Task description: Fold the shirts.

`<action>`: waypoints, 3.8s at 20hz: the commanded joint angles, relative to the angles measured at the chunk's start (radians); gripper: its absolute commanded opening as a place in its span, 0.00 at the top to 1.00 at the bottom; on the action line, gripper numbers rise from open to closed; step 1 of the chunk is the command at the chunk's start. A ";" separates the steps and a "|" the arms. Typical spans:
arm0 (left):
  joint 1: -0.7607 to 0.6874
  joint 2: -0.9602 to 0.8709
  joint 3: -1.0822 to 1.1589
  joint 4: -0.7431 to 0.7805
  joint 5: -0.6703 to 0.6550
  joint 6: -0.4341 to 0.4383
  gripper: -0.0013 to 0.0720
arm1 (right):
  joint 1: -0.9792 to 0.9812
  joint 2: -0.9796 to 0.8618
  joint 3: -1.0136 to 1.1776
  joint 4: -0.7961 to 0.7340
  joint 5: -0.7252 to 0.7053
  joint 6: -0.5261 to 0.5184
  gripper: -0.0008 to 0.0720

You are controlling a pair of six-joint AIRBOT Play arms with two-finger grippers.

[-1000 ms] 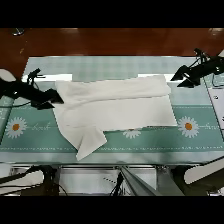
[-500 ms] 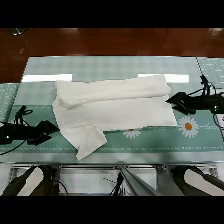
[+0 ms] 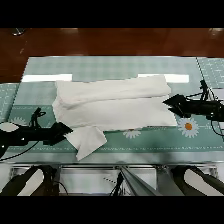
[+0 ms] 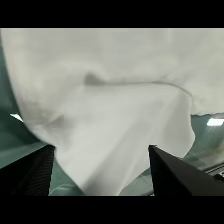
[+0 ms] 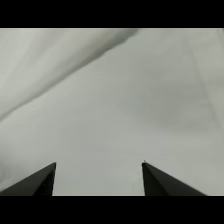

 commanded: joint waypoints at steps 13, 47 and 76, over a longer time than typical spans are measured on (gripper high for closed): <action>-0.228 0.000 -0.031 -0.163 0.168 0.031 0.95 | -0.364 0.003 -0.049 -0.447 0.200 0.188 0.14; -0.102 -0.678 0.934 -0.170 0.029 -0.021 0.95 | 0.058 -0.622 0.840 -0.085 0.122 0.162 0.95; -0.225 -0.182 0.638 0.174 0.304 -0.068 0.03 | 0.005 -0.916 1.009 -0.067 0.314 0.111 0.14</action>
